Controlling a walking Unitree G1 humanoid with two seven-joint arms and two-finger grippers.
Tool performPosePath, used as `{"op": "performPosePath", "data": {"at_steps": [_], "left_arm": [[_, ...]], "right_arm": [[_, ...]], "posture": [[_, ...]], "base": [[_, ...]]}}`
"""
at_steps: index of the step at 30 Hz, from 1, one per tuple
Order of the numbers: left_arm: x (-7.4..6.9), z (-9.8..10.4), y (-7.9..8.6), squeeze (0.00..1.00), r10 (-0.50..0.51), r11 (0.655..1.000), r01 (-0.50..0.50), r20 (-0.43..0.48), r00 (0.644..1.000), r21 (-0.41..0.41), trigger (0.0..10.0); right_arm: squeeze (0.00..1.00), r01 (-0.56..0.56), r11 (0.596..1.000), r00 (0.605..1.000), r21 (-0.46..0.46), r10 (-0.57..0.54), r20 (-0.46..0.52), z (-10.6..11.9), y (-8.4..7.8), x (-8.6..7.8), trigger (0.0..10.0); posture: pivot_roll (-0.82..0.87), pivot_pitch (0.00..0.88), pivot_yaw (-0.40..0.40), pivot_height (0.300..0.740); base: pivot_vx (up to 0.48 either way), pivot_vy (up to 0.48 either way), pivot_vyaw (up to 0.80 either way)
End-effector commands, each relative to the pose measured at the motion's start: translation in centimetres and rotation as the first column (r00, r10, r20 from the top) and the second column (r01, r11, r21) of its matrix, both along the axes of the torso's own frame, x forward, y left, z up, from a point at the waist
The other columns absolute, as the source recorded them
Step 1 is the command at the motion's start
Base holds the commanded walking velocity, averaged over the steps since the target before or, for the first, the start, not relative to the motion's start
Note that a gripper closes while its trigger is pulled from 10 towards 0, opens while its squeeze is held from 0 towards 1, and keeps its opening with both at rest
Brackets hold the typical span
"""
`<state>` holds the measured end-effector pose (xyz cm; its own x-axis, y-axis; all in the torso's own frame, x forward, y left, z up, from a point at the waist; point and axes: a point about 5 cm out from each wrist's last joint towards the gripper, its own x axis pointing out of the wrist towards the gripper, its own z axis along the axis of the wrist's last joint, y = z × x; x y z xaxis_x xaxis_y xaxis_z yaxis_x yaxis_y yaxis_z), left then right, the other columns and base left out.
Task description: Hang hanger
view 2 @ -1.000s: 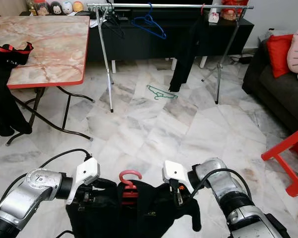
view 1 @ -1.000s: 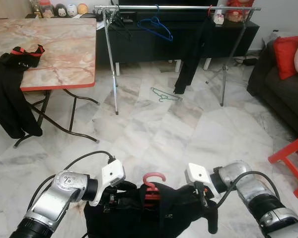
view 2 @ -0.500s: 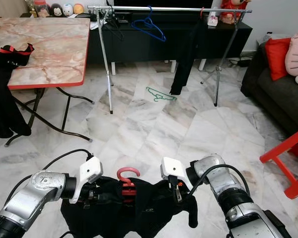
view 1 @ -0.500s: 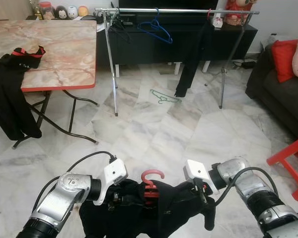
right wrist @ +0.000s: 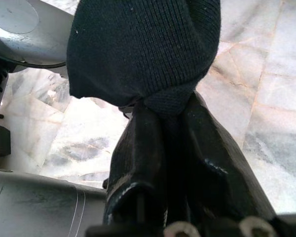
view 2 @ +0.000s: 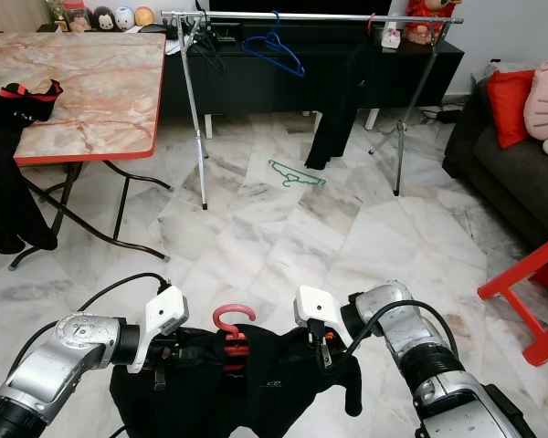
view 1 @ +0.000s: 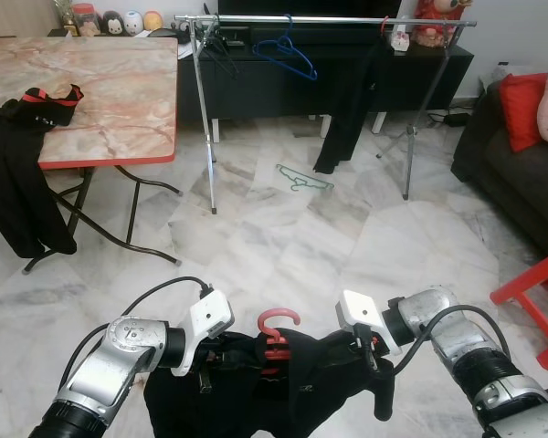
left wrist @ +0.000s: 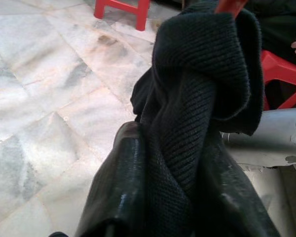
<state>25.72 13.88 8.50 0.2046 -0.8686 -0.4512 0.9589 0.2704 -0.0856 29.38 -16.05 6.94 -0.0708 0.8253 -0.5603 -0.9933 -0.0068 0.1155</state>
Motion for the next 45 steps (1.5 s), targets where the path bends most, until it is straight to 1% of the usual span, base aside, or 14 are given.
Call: {"op": "performPosePath", "data": {"at_steps": [1, 18, 19, 20, 21, 23, 24, 25, 27, 35, 38, 42, 44, 45], "left_arm": [[0.1, 0.2, -0.3, 0.0, -0.009, 1.0, 0.009, -0.002, 1.0, -0.01, 0.0], [0.0, 0.2, -0.4, 0.0, -0.018, 1.0, 0.018, -0.007, 1.0, -0.012, 0.0], [0.0, 0.2, -0.4, 0.0, -0.018, 1.0, 0.017, -0.005, 1.0, -0.011, 0.0], [0.0, 0.2, -0.4, 0.0, -0.017, 1.0, 0.017, -0.005, 1.0, -0.01, 0.0], [0.0, 0.2, -0.3, 0.0, -0.017, 1.0, 0.017, -0.004, 1.0, -0.009, 0.0], [0.1, 0.1, -0.3, 0.0, -0.016, 1.0, 0.016, -0.002, 1.0, -0.005, 0.0], [0.1, 0.1, -0.3, 0.0, -0.016, 1.0, 0.016, -0.002, 1.0, -0.003, 0.0], [0.1, 0.1, -0.2, 0.0, -0.015, 1.0, 0.015, -0.001, 1.0, 0.004, 0.0], [0.1, -0.1, -0.2, 0.0, -0.016, 1.0, 0.016, 0.004, 1.0, 0.017, 0.0], [0.3, -0.4, 0.0, 0.0, -0.01, 0.999, 0.009, 0.02, 1.0, 0.05, 0.0], [0.8, -0.7, 0.4, 0.0, 0.036, 0.995, -0.041, 0.051, 0.998, 0.09, 0.0], [1.8, -1.2, 0.7, 0.0, 0.124, 0.986, -0.134, 0.101, 0.987, 0.099, 0.0], [2.5, -1.4, 1.0, 0.0, 0.205, 0.971, -0.219, 0.142, 0.968, 0.097, 0.0], [2.5, -1.4, 1.0, 0.0, 0.205, 0.971, -0.219, 0.142, 0.968, 0.097, 0.0]], "right_arm": [[0.0, 0.019, 0.998, 0.998, 0.052, -0.022, 0.056, 1.5, 0.2, 1.0, 0.0], [0.0, 0.043, 0.998, 0.996, 0.046, -0.046, 0.073, 1.6, 0.3, 1.3, 0.0], [0.0, 0.052, 0.998, 0.995, 0.034, -0.055, 0.086, 1.5, 0.3, 1.4, 2.8], [0.0, 0.057, 0.998, 0.994, 0.03, -0.06, 0.088, 1.4, 0.2, 1.4, 7.7], [0.0, 0.057, 0.998, 0.995, 0.028, -0.059, 0.082, 1.4, 0.2, 1.4, 10.0], [0.0, 0.05, 0.998, 0.997, 0.026, -0.052, 0.063, 1.3, 0.2, 1.3, 10.0], [0.32, 0.042, 0.999, 0.998, 0.028, -0.044, 0.052, 1.3, 0.1, 1.2, 10.0], [0.88, 0.026, 0.999, 0.999, 0.033, -0.027, 0.045, 1.3, 0.1, 1.0, 10.0], [1.0, 0.016, 0.999, 0.999, 0.029, -0.017, 0.036, 1.2, 0.0, 0.9, 10.0], [1.0, -0.009, 1.0, 1.0, -0.001, 0.009, 0.019, 1.2, -0.6, 0.6, 10.0], [1.0, -0.004, 0.999, 0.999, -0.032, 0.005, 0.034, 1.2, -1.0, 0.7, 10.0], [1.0, 0.014, 0.998, 0.999, -0.068, -0.011, 0.05, 0.9, -1.3, 0.7, 10.0], [1.0, 0.061, 0.996, 0.995, -0.06, -0.057, 0.077, 0.9, -1.4, 0.9, 10.0], [1.0, 0.061, 0.996, 0.995, -0.06, -0.057, 0.077, 0.9, -1.4, 0.9, 10.0]], "posture": [[-0.01, 0.01, -0.083, 0.74], [-0.01, 0.026, -0.085, 0.74], [-0.01, 0.03, -0.086, 0.74], [-0.01, 0.03, -0.086, 0.74], [-0.01, 0.03, -0.086, 0.74], [-0.01, 0.03, -0.086, 0.74], [-0.01, 0.03, -0.086, 0.74], [-0.01, 0.03, -0.086, 0.74], [-0.01, 0.03, -0.086, 0.74], [-0.02, 0.036, -0.089, 0.74], [-0.02, 0.038, -0.089, 0.74], [-0.02, 0.038, -0.088, 0.74], [-0.02, 0.04, -0.087, 0.74], [-0.02, 0.04, -0.087, 0.74]], "base": [[0.0, 0.0, 0.0], [0.0, 0.0, 0.0], [0.0, 0.0, 0.0], [0.0, 0.0, 0.0], [0.0, 0.0, 0.0], [0.0, 0.0, 0.0], [0.0, 0.0, 0.0], [0.0, 0.0, 0.0], [0.0, 0.0, 0.0], [0.0, 0.0, 0.0], [0.0, 0.0, 0.0], [0.0, 0.0, 0.0], [0.0, 0.0, 0.0], [0.0, 0.0, 0.0]]}}
